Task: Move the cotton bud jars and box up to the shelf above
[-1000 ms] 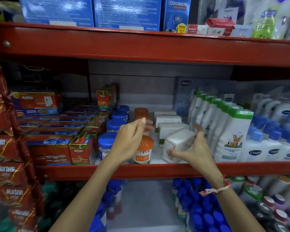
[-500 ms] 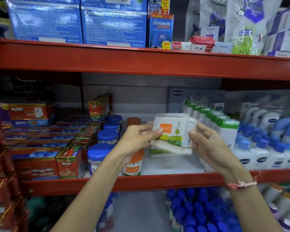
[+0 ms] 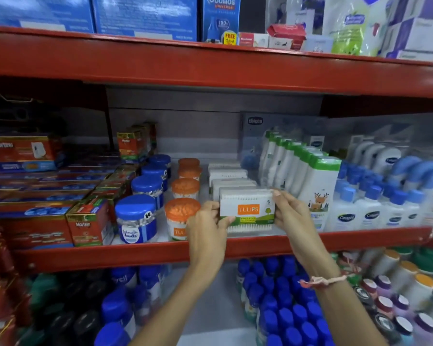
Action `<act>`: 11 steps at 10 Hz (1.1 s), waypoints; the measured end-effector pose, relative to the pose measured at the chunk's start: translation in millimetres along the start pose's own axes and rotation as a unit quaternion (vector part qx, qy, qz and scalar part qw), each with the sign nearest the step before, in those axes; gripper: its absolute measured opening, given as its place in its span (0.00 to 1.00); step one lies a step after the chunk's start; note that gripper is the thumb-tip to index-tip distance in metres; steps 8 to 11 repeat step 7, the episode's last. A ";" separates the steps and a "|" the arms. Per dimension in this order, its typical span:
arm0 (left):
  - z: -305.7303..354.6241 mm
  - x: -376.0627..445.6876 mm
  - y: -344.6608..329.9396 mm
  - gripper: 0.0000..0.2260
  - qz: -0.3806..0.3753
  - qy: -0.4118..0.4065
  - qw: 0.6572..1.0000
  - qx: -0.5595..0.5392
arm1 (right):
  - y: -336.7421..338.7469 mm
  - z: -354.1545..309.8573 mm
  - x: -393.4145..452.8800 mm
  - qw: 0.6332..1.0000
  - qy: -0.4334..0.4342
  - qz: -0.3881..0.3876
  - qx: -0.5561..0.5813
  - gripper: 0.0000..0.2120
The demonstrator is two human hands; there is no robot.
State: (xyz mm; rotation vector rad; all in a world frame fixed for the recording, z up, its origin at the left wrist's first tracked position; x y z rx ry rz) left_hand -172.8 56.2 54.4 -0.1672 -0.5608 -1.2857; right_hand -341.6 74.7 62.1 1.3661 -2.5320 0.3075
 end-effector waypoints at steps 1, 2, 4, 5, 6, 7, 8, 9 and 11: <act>-7.7 -2.4 -1.1 0.14 -0.012 0.010 0.999 0.037 | -0.7 13.3 -4.7 1.000 0.002 -0.004 -0.017 0.11; -8.9 -2.9 -0.5 0.20 -0.021 0.014 0.997 0.073 | -3.1 18.6 -8.7 0.999 0.001 -0.006 -0.044 0.18; -4.3 3.3 0.7 0.16 -0.035 -0.042 0.984 0.172 | -4.6 19.0 -9.8 0.997 0.020 -0.001 -0.072 0.17; -5.9 7.0 0.9 0.13 -0.033 -0.040 0.983 0.176 | -5.6 20.5 -7.3 0.997 0.026 -0.005 -0.073 0.17; -2.1 6.4 6.8 0.15 -0.045 -0.036 0.984 0.169 | -6.9 9.0 -13.1 0.997 0.023 -0.005 -0.079 0.17; 4.0 4.6 8.1 0.18 -0.043 -0.053 0.981 0.181 | -5.1 -0.3 -17.4 0.995 0.045 0.009 -0.091 0.19; 4.0 4.6 8.1 0.18 -0.043 -0.053 0.981 0.181 | -5.1 -0.3 -17.4 0.995 0.045 0.009 -0.091 0.19; 4.0 4.6 8.1 0.18 -0.043 -0.053 0.981 0.181 | -5.1 -0.3 -17.4 0.995 0.045 0.009 -0.091 0.19; 4.0 4.6 8.1 0.18 -0.043 -0.053 0.981 0.181 | -5.1 -0.3 -17.4 0.995 0.045 0.009 -0.091 0.19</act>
Point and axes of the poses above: each hand's wrist, its own x-axis towards the middle knuckle, its own y-axis out of the back of the hand, z = x × y, the point moved 1 cm from there along x, towards the middle knuckle, and after that the axes turned 9 degrees about z, right-handed, at the moved point
